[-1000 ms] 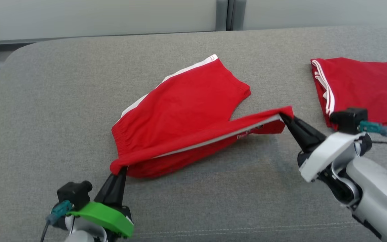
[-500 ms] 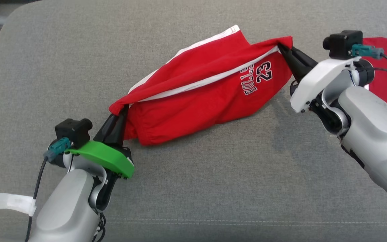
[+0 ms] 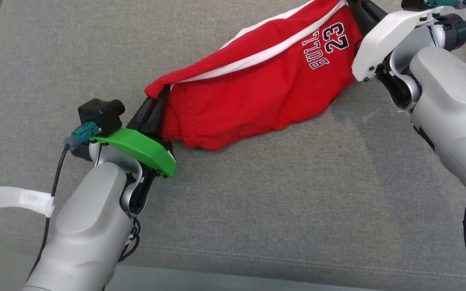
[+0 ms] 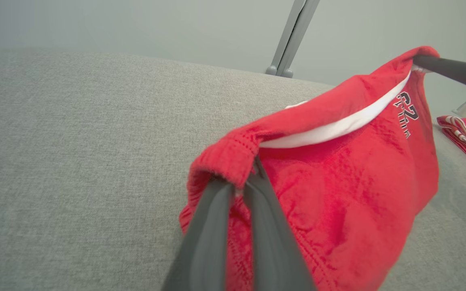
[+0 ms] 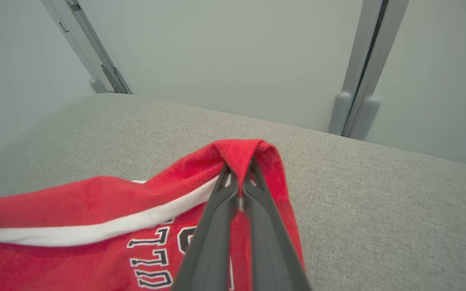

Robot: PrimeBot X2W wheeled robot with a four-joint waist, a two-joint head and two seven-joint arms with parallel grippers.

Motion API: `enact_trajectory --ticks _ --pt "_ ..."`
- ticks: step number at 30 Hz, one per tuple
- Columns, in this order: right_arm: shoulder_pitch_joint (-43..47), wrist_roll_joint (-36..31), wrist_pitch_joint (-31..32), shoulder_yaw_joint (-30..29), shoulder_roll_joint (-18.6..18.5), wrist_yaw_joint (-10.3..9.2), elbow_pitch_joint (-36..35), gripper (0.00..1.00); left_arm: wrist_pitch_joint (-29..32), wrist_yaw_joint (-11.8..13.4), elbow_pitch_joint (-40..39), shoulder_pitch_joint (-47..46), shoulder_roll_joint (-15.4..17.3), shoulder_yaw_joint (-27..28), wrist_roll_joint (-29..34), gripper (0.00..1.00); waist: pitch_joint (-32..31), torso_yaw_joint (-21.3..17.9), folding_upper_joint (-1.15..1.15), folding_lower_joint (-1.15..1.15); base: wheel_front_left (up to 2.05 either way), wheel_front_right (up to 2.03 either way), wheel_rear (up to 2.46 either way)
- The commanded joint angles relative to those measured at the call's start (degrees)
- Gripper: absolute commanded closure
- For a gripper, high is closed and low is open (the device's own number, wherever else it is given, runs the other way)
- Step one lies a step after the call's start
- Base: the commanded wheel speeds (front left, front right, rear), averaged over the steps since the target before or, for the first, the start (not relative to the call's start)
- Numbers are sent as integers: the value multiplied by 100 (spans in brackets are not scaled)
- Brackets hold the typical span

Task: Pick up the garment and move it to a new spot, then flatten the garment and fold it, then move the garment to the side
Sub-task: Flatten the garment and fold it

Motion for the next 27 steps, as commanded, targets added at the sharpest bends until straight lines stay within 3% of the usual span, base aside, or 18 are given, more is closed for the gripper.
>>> enact_trajectory --ticks 1,19,20,21,22,23,27 --pt "-161 53 -93 57 38 -7 214 100 -43 -11 41 -192 -43 -55 -56 100 198 191 0 0 0 0 0" --pt "-535 170 -441 429 289 -7 1125 100 -40 -12 25 -451 -246 -48 10 100 423 349 0 0 0 0 0" --pt "-549 175 -450 436 300 -7 1143 79 -40 -12 26 -444 -241 -35 15 100 421 337 0 0 0 0 0" --pt "-577 161 -465 441 304 -7 1152 8 -40 -12 37 -441 -234 -15 25 70 419 325 0 0 0 0 0" --pt "-590 153 -470 445 309 -7 1156 0 -40 -12 53 -443 -227 8 51 21 414 313 0 0 0 0 0" --pt "-584 158 -481 449 314 -7 1162 0 -40 -12 58 -441 -228 42 77 0 408 303 0 0 0 0 0" --pt "-482 221 -488 465 309 -7 1146 0 -40 -12 70 -318 -253 192 215 0 342 259 0 0 0 0 0"
